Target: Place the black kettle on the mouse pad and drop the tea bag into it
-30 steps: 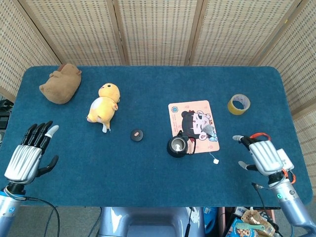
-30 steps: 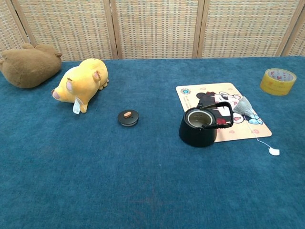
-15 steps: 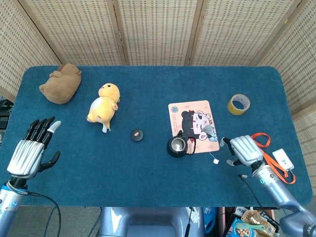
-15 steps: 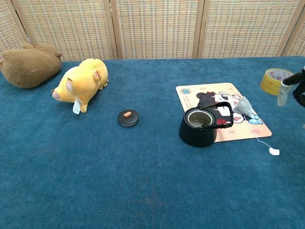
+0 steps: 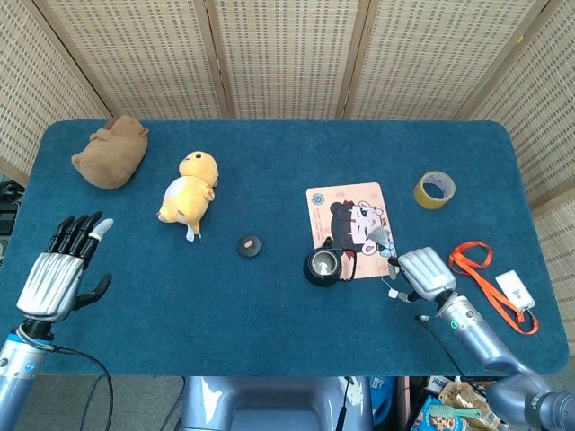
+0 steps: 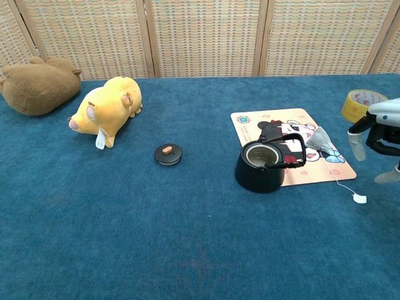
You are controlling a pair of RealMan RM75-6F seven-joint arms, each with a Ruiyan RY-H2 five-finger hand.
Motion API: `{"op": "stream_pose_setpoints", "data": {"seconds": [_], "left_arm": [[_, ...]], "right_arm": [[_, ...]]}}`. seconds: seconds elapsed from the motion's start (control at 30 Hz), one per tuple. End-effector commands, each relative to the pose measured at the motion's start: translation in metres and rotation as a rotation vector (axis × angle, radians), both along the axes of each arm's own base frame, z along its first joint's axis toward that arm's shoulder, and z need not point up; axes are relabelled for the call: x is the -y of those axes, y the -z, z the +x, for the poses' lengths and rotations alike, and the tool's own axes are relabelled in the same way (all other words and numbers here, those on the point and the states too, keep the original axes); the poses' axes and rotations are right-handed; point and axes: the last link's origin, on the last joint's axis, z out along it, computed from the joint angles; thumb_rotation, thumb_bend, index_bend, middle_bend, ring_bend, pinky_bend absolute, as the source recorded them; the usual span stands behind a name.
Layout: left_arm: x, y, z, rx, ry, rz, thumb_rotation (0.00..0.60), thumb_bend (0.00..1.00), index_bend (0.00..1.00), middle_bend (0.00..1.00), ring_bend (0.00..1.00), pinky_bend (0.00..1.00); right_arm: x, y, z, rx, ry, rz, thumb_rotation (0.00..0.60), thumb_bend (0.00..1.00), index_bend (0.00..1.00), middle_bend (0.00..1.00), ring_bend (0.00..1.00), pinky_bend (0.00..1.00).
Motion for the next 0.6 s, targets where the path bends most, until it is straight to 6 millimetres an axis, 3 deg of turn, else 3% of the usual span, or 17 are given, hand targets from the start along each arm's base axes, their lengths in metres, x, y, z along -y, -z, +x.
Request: {"op": "stream_pose_setpoints", "data": {"seconds": [0.03, 0.6], "left_arm": [[0.0, 0.0, 0.0, 0.0, -0.001, -0.002, 0.6, 0.39, 0.0, 0.0, 0.0, 0.0], [-0.002, 0.006, -0.001, -0.003, 0.004, -0.029, 0.6, 0.39, 0.0, 0.0, 0.0, 0.0]], "right_arm": [[0.0, 0.004, -0.004, -0.015, 0.013, 0.005, 0.6, 0.29, 0.58, 0.93, 0.99, 1.0], [-0.01, 0.02, -0.021, -0.058, 0.084, 0.007, 0.6, 0.44, 0.58, 0.93, 1.0, 1.0]]}}
